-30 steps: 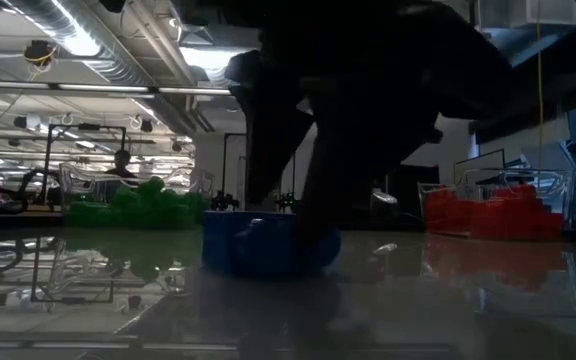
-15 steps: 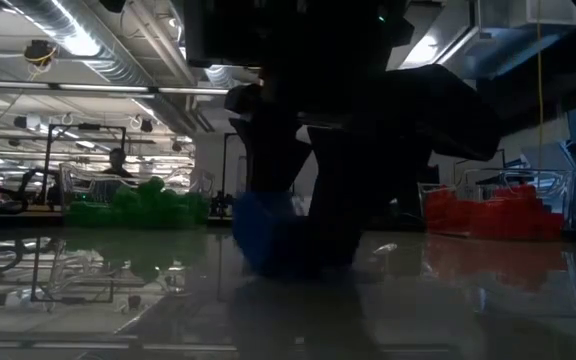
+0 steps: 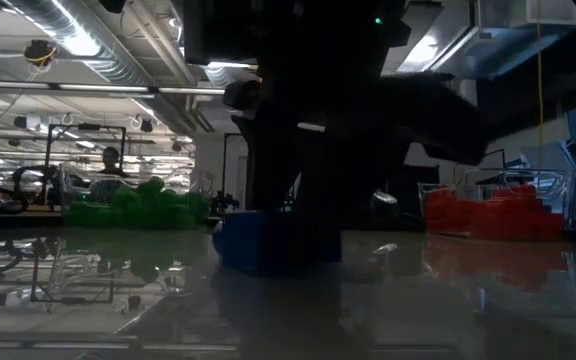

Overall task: Sort blocks
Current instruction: Put the blue game piece into the bottom transparent bin

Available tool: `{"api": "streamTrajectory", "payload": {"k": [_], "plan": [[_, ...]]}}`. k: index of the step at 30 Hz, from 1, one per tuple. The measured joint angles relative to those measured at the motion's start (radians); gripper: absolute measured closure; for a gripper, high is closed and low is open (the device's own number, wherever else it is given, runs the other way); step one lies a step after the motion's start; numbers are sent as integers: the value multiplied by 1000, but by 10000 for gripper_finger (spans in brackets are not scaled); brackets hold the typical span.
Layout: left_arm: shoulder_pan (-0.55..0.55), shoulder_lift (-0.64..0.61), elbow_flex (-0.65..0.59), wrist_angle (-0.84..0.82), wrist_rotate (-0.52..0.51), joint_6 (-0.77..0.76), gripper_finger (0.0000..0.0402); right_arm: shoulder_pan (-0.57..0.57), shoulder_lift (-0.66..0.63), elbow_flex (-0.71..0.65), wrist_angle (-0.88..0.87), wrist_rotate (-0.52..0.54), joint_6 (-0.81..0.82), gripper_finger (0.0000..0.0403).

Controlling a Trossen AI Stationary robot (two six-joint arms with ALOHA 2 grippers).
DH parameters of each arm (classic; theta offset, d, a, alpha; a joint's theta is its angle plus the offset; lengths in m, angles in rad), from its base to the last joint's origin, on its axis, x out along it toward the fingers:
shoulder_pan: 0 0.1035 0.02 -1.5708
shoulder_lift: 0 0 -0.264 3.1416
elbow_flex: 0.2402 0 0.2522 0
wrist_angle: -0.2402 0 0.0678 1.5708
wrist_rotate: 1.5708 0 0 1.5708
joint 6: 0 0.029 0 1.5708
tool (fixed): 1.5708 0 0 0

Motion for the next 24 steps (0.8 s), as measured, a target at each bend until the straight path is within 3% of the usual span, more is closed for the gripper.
{"api": "streamTrajectory", "payload": {"k": [4, 14, 24], "plan": [[0, 0, 0, 0, 0, 0, 237, 0, 3, -1, -2, 54, -2, 176], [0, 0, 0, 0, 0, 0, 237, 6, 9, 63, -15, 35, -24, 178], [0, 0, 0, 0, 0, 0, 237, 20, 8, 103, -10, 28, -49, 237]]}}
